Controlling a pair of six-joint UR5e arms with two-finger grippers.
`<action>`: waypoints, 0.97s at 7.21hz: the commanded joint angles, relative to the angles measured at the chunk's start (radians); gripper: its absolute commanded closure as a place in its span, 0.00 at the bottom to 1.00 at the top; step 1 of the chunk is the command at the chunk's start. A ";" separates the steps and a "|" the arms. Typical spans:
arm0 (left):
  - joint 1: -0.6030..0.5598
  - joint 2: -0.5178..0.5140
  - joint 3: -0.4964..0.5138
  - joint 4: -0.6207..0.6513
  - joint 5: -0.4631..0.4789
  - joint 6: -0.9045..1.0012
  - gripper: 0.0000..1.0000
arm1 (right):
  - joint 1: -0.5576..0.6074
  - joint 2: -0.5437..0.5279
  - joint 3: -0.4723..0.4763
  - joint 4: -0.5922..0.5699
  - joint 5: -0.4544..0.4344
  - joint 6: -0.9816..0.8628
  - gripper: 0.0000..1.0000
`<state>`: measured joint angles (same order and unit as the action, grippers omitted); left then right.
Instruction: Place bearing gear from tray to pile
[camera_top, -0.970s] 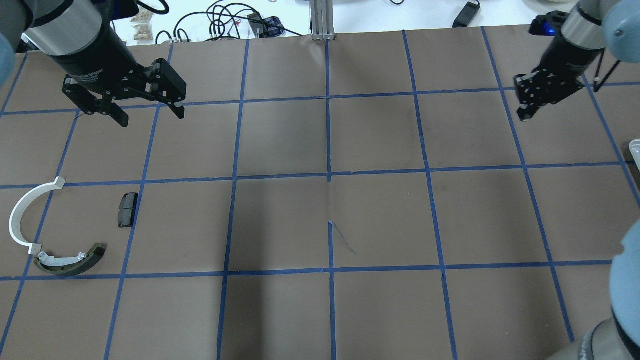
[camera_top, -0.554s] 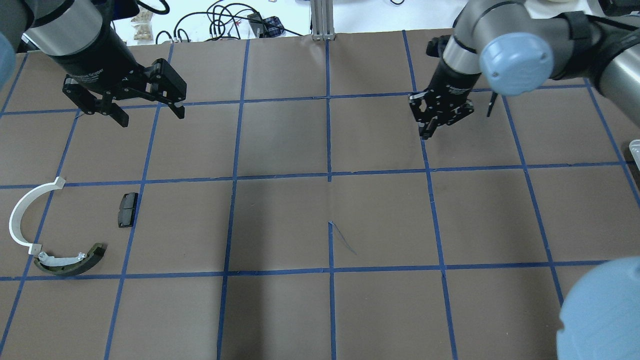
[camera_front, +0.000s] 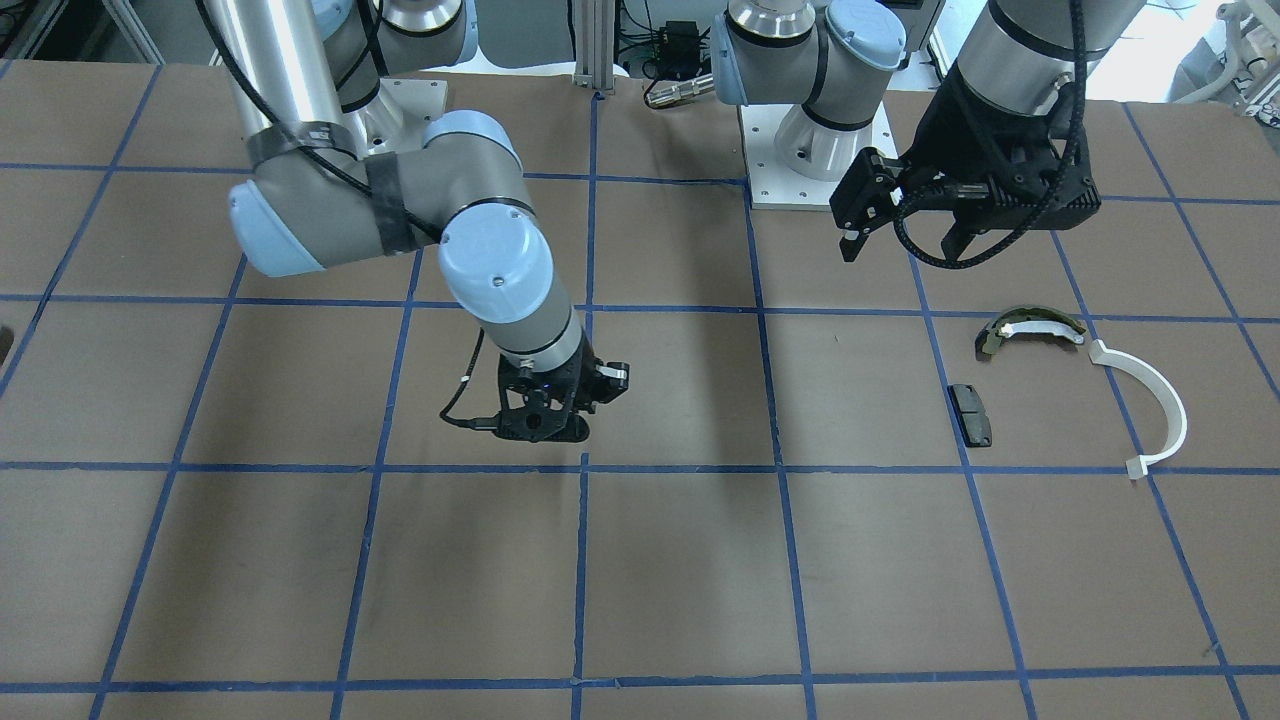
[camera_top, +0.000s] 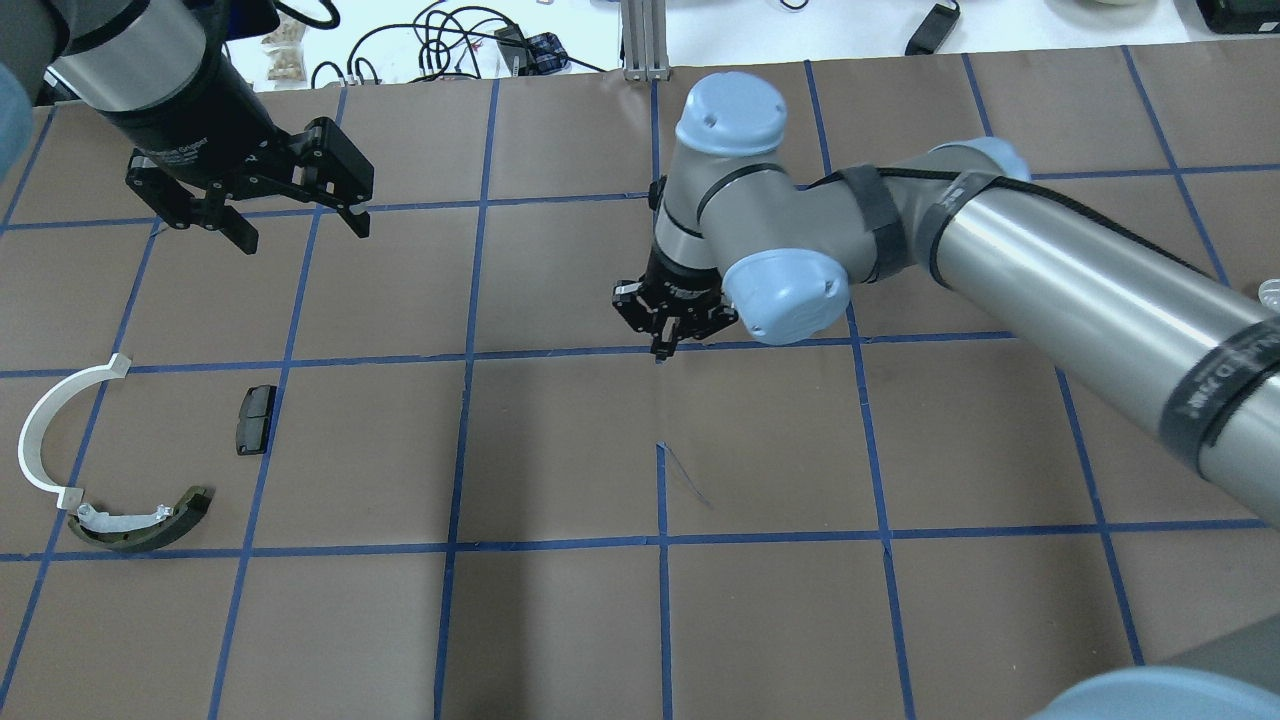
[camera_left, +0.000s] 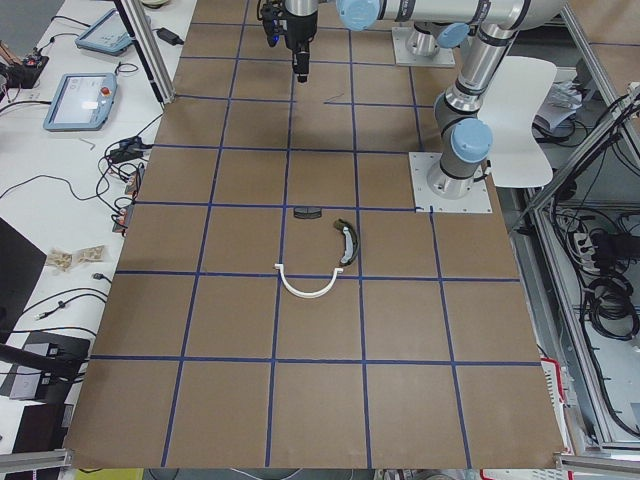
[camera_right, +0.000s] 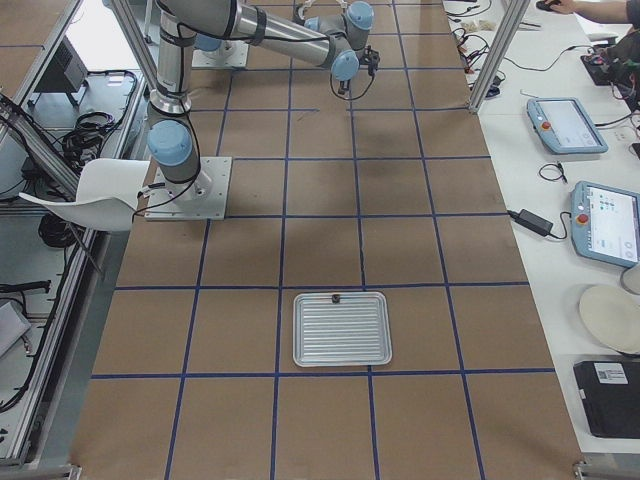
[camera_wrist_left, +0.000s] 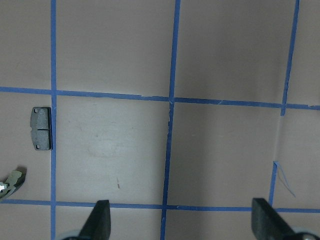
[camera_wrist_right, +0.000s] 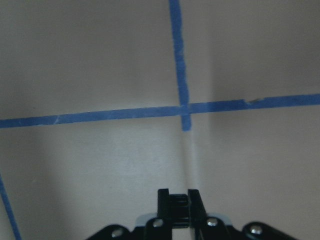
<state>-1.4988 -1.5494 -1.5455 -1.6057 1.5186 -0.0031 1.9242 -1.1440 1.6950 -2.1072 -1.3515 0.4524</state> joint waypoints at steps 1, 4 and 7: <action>0.000 0.000 -0.001 0.000 0.000 0.000 0.00 | 0.079 0.075 0.024 -0.101 0.006 0.071 0.96; 0.000 0.000 -0.001 0.003 0.000 0.000 0.00 | 0.094 0.066 0.023 -0.116 -0.009 0.115 0.00; 0.003 0.000 0.002 0.009 -0.006 -0.002 0.00 | -0.003 -0.003 0.017 -0.096 -0.079 0.072 0.00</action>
<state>-1.5002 -1.5493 -1.5456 -1.5997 1.5159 -0.0044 1.9771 -1.1158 1.7103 -2.2120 -1.3811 0.5470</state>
